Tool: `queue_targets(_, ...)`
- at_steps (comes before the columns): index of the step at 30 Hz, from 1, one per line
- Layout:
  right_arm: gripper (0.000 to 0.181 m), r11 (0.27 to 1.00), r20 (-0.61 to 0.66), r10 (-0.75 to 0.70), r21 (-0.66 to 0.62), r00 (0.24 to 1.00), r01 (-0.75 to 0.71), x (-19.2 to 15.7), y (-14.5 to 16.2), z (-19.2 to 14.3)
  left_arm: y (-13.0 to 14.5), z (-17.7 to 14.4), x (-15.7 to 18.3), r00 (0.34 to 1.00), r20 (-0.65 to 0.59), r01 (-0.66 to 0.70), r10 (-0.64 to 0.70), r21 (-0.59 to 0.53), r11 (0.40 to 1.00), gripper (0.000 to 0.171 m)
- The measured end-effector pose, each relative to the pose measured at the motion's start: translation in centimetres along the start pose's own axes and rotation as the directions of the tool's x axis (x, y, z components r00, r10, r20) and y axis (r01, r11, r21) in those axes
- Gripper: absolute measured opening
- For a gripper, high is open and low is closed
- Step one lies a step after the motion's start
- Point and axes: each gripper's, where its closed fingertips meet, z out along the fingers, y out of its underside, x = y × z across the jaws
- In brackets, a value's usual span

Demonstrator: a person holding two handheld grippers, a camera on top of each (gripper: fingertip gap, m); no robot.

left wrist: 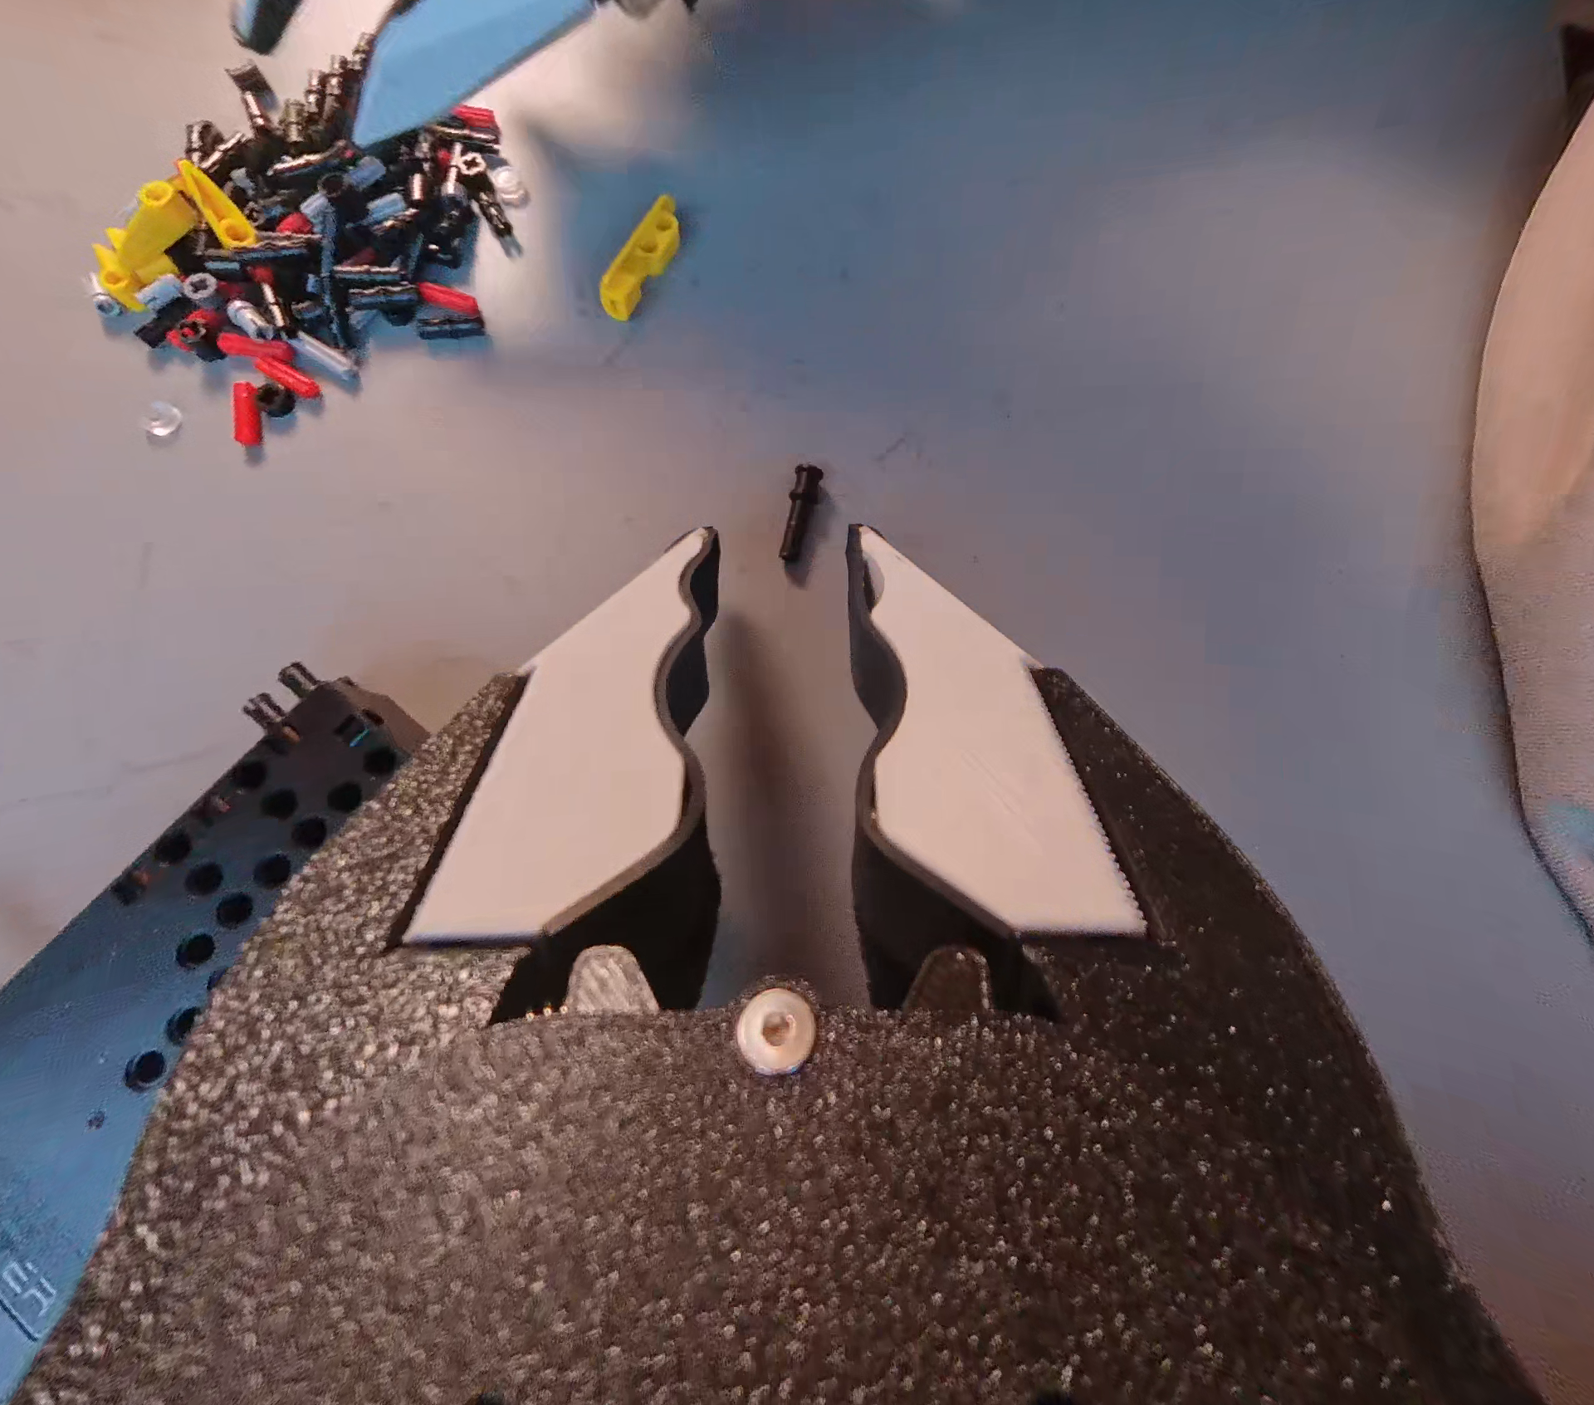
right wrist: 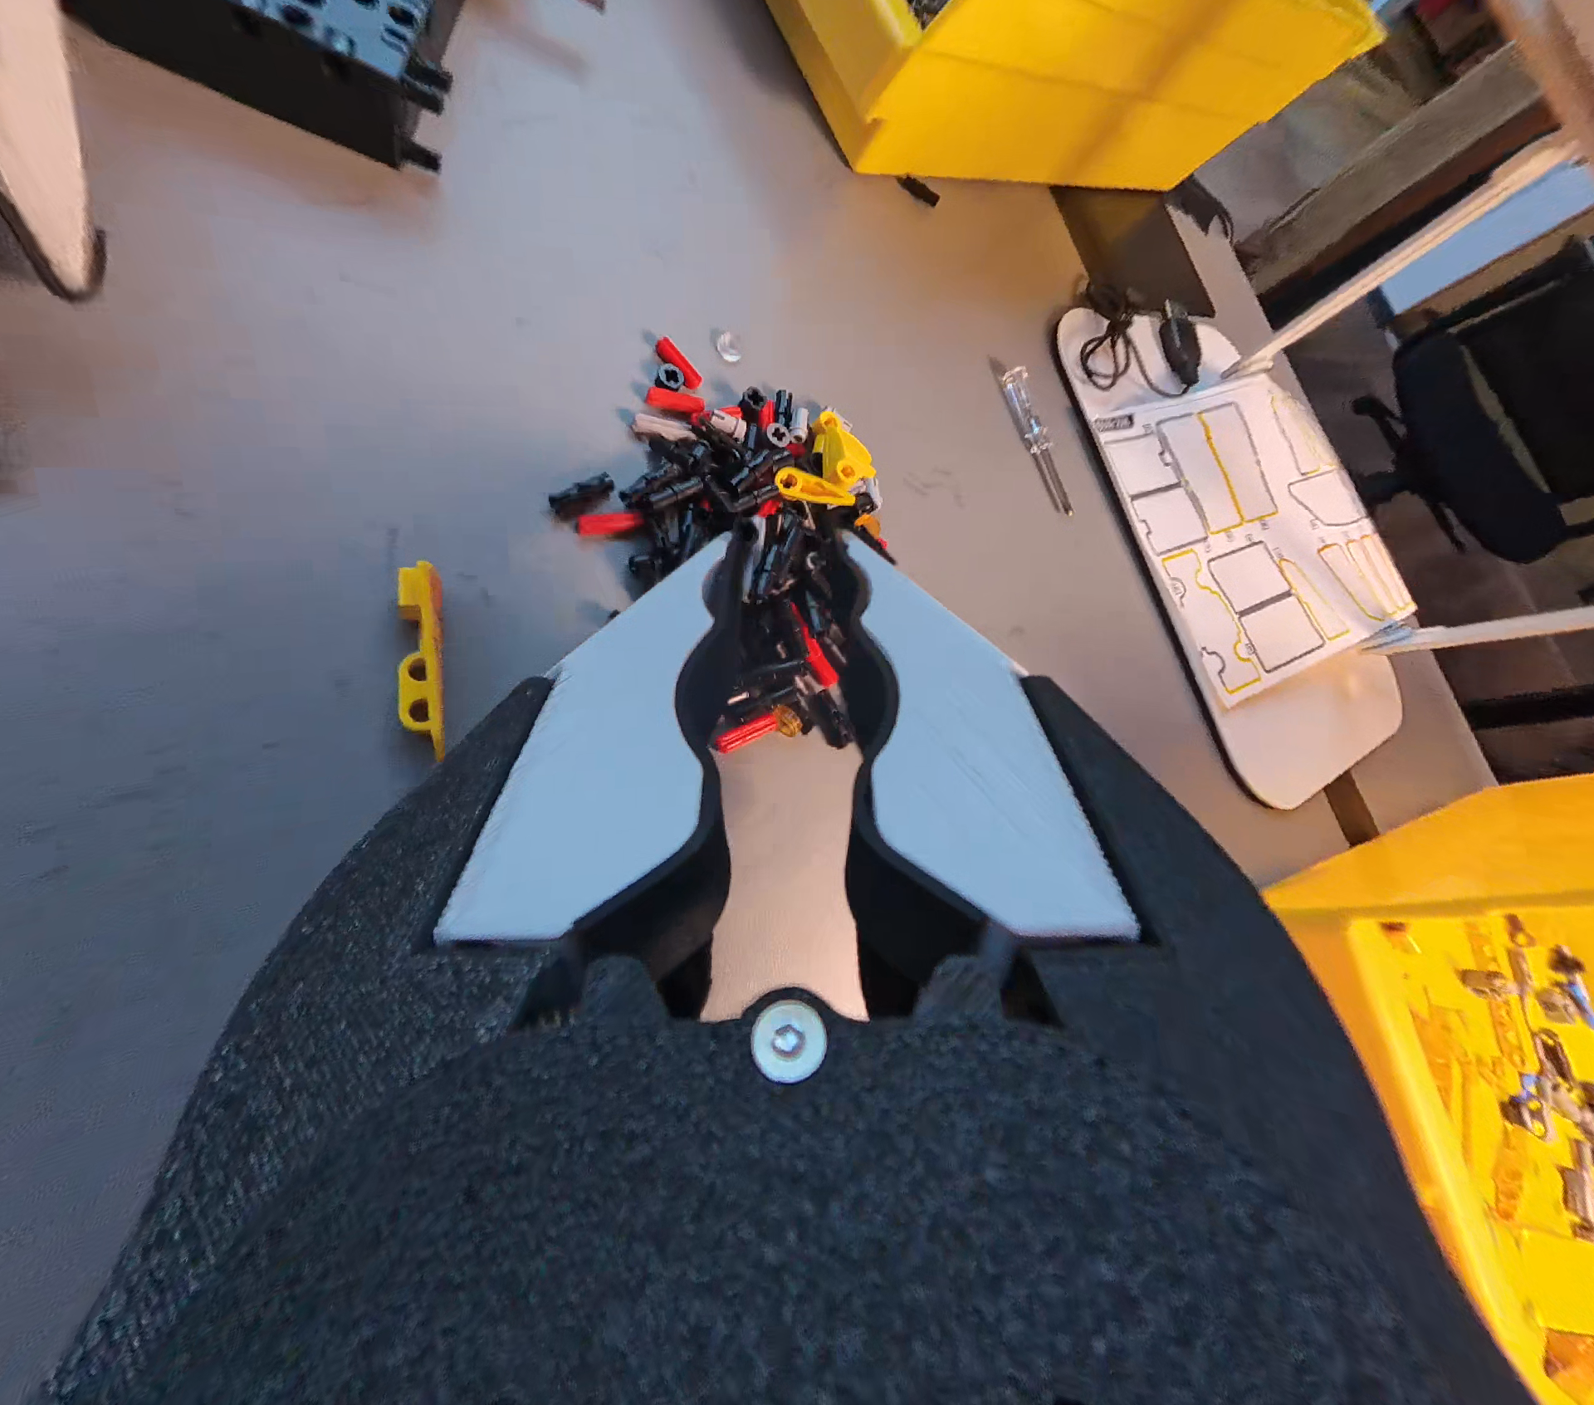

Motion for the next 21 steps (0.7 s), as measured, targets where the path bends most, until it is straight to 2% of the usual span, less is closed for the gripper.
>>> queue_targets(3, 0.018, 0.996, 0.080, -0.014, 0.089, 0.997, 0.007, -1.1, -2.0, -2.1, 0.8, 0.8, 0.4, 0.998, 0.011, -0.065, 0.066, -0.061, 0.996, 0.024)
queue_targets(5, 0.019, 0.992, 0.225, -0.035, 0.128, 0.974, 0.007, -3.8, -2.9, -3.5, 0.7, 0.9, 0.5, 0.996, 0.020, -0.080, 0.081, -0.057, 0.995, 0.012)
queue_targets(7, 0.019, 0.990, 0.390, -0.049, 0.137, 0.919, -0.006, -7.3, -3.2, -4.8, 0.6, 1.2, 0.8, 0.996, 0.007, -0.086, 0.087, -0.053, 0.995, 0.004)
queue_targets(10, 0.019, 0.987, 0.507, -0.079, 0.160, 0.858, -0.003, -11.1, -3.6, -5.5, 0.4, 1.3, 0.9, 0.995, 0.010, -0.100, 0.101, -0.051, 0.994, 0.003)
queue_targets(15, 0.018, 0.981, 0.526, -0.175, 0.169, 0.832, 0.099, -13.7, -3.4, -4.9, -0.7, 1.3, 1.4, 0.992, 0.004, -0.125, 0.125, 0.000, 0.992, 0.003)
queue_targets(21, 0.007, 0.977, 0.502, -0.190, 0.177, 0.844, 0.115, -13.7, -3.5, -4.8, -1.1, 1.3, 1.5, 0.990, 0.009, -0.139, 0.139, 0.017, 0.990, 0.003)
